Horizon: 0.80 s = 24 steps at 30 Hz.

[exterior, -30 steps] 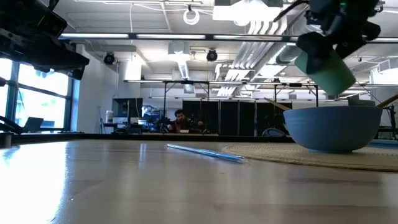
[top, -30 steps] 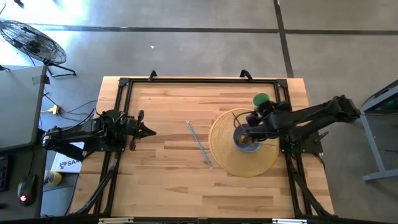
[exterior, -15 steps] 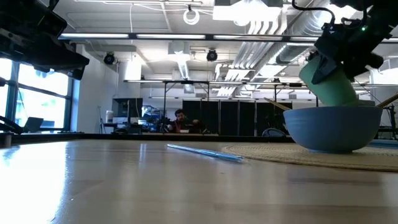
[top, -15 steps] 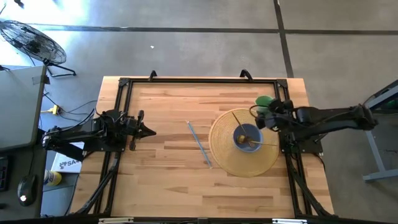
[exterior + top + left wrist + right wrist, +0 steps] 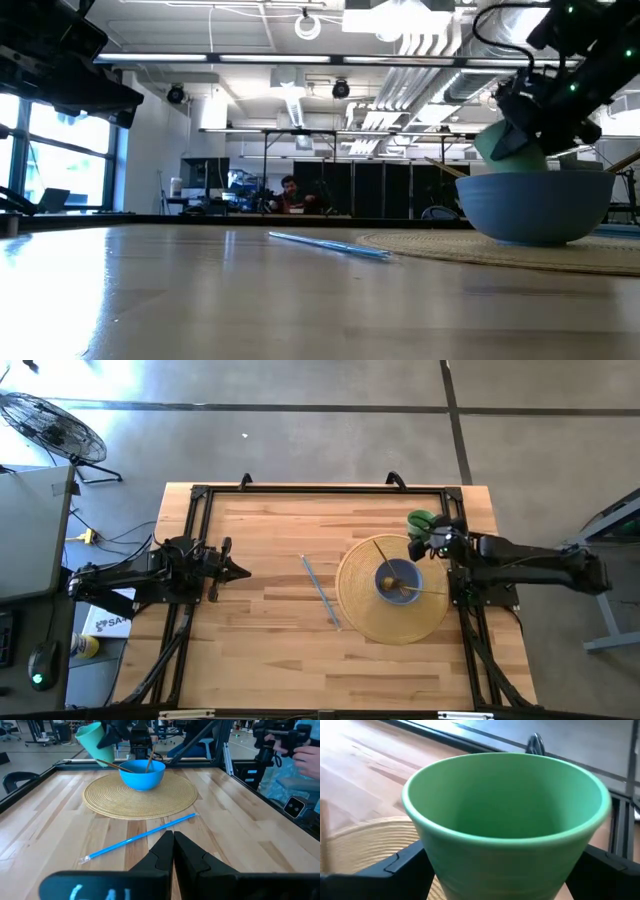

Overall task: Pick & Place Utensil
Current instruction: Put the green cup on the brown mat to the top right of the blue bowl

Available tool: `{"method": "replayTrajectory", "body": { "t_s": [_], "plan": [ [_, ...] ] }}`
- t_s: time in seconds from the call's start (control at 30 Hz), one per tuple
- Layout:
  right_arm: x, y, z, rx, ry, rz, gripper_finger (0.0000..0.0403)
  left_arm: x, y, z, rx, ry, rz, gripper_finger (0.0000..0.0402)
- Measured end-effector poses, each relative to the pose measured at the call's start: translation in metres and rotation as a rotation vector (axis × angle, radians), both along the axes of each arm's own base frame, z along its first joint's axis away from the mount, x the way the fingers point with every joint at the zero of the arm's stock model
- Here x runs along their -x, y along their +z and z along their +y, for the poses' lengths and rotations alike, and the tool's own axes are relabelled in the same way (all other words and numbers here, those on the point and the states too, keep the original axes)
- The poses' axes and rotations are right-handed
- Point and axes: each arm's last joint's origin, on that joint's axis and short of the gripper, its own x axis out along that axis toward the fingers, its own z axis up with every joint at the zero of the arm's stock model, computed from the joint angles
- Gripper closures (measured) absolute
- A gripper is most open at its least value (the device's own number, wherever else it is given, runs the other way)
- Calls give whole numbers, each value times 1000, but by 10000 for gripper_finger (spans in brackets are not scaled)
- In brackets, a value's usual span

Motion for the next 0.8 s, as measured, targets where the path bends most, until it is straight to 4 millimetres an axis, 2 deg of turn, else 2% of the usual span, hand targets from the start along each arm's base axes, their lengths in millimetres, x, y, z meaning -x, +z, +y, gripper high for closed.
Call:
{"method": "replayTrajectory", "body": {
  "t_s": [0.33,0.67,0.8],
  "plan": [
    [1,-42,-2,42,-34,-45,53,0,0,0,0,0,0,392],
    [5,-59,-1,41,-34,-39,53,0,0,0,0,0,0,392],
    [4,-61,-1,56,-11,-28,53,0,0,0,0,0,0,392]
  ]
}}
